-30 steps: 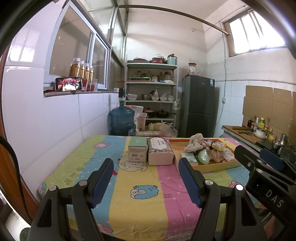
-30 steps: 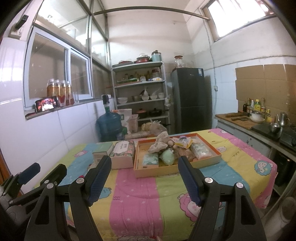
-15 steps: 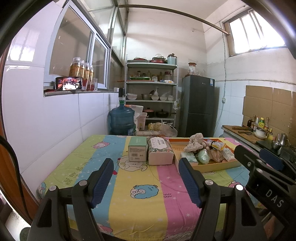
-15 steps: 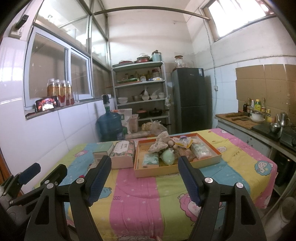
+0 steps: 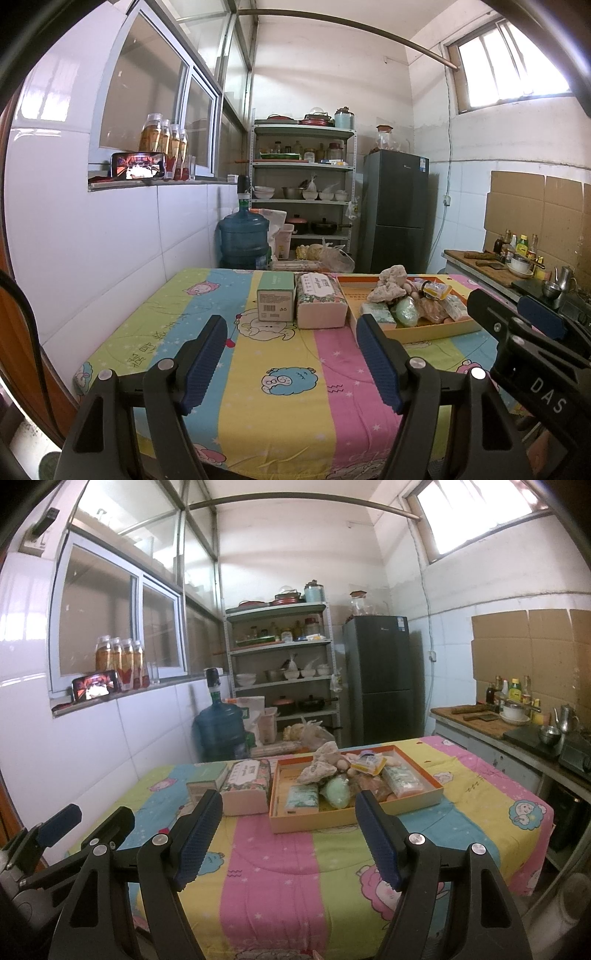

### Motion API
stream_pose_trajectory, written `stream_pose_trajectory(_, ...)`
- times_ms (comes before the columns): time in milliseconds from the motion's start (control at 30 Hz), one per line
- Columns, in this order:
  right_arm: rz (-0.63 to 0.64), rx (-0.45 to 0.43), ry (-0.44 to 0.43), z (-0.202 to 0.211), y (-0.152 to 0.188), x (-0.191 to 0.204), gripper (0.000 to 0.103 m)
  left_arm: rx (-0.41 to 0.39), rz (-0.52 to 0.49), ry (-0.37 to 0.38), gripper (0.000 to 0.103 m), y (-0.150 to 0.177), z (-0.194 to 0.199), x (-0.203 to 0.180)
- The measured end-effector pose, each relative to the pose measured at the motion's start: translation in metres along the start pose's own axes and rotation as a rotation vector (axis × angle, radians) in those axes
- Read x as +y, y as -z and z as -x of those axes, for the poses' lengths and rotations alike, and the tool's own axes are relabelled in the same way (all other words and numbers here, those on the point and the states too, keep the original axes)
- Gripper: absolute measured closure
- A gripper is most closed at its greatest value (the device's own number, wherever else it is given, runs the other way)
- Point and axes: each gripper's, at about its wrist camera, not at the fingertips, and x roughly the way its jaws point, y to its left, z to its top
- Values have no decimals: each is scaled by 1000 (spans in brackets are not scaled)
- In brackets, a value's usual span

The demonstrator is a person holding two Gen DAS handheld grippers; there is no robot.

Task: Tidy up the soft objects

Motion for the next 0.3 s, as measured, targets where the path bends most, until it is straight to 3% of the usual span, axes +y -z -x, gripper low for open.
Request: stream_pose_trajectory(300,-1,0,0,0,0,1,27,4,12,-12,28,4,-2,3)
